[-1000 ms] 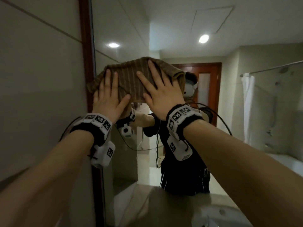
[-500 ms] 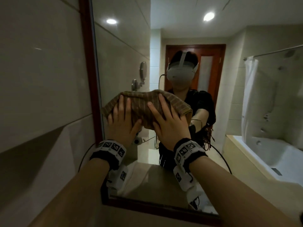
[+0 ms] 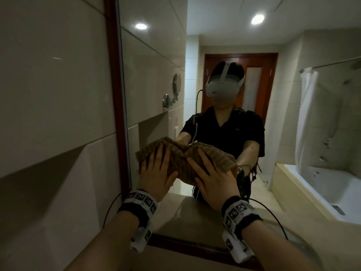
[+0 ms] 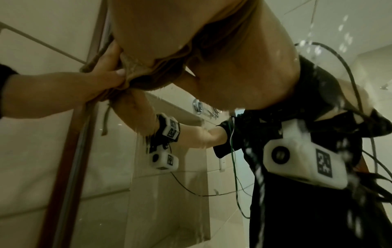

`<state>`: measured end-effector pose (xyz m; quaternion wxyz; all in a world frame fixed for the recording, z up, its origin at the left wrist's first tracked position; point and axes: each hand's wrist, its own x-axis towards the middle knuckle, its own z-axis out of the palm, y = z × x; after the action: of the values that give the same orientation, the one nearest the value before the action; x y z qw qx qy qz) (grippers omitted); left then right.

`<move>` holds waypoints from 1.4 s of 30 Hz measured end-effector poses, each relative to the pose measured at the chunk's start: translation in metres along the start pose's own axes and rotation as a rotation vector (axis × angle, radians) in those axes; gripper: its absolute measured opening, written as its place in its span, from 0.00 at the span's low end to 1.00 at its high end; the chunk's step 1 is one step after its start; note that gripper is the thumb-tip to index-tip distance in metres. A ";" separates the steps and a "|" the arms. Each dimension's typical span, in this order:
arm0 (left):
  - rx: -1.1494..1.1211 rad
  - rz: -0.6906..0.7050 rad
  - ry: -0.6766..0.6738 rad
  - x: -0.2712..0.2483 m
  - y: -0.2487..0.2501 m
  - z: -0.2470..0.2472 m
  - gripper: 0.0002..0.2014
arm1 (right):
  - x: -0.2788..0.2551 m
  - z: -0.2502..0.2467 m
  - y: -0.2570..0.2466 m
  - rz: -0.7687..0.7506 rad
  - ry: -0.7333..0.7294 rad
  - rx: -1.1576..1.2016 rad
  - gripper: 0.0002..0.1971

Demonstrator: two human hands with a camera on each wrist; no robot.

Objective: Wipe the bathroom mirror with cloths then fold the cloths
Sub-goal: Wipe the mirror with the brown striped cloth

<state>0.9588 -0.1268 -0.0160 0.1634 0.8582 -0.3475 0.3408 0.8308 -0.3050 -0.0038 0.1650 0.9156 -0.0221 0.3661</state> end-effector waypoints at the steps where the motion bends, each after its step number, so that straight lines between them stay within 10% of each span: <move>1: 0.015 0.031 0.006 0.008 0.003 -0.006 0.37 | 0.003 -0.004 0.004 -0.002 0.006 -0.005 0.34; 16: -0.003 0.151 0.283 0.178 0.142 -0.126 0.38 | 0.075 -0.157 0.187 0.122 0.243 -0.164 0.31; 26: 0.069 0.167 0.295 0.105 0.161 -0.058 0.36 | 0.009 -0.105 0.175 0.159 0.215 -0.094 0.33; 42: 0.019 0.047 -0.042 -0.016 0.193 0.053 0.35 | -0.129 -0.016 0.155 0.095 -0.066 -0.005 0.31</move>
<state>0.8388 -0.2825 -0.0562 0.1397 0.8583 -0.3676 0.3296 0.7011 -0.4566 -0.0361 0.1489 0.9246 -0.0720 0.3431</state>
